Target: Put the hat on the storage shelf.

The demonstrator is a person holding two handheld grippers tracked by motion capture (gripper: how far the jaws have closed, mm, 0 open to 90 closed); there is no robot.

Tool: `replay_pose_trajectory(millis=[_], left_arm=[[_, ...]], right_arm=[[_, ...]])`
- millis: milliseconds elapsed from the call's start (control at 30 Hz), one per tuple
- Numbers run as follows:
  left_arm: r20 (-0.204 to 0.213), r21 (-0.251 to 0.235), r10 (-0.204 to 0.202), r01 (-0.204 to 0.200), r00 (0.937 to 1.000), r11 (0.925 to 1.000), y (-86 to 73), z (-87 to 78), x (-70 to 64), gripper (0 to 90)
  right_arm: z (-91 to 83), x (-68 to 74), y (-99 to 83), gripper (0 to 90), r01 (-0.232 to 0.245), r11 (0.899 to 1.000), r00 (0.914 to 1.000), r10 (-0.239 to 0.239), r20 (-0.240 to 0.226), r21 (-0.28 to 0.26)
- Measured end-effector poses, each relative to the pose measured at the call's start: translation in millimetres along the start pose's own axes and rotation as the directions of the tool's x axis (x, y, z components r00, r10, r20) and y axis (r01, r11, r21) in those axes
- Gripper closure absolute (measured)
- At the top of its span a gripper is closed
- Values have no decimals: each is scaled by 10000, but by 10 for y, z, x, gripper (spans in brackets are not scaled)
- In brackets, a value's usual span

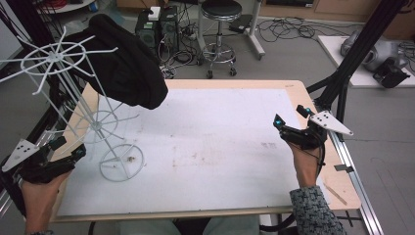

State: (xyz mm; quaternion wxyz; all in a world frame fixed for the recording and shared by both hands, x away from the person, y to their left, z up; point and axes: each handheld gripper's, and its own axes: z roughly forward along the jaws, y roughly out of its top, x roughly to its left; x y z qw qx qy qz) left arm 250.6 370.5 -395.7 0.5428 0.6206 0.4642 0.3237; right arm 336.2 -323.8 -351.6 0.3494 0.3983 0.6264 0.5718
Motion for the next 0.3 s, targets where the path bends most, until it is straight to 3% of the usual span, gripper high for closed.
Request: replay_pose_trajectory(millis=[300], left_arm=[[88,45,28,-28,10000,10000,-1,19,-5,198]], right_arm=[[-21,-14,-16,99,-54,10000,10000,54,31,-70]])
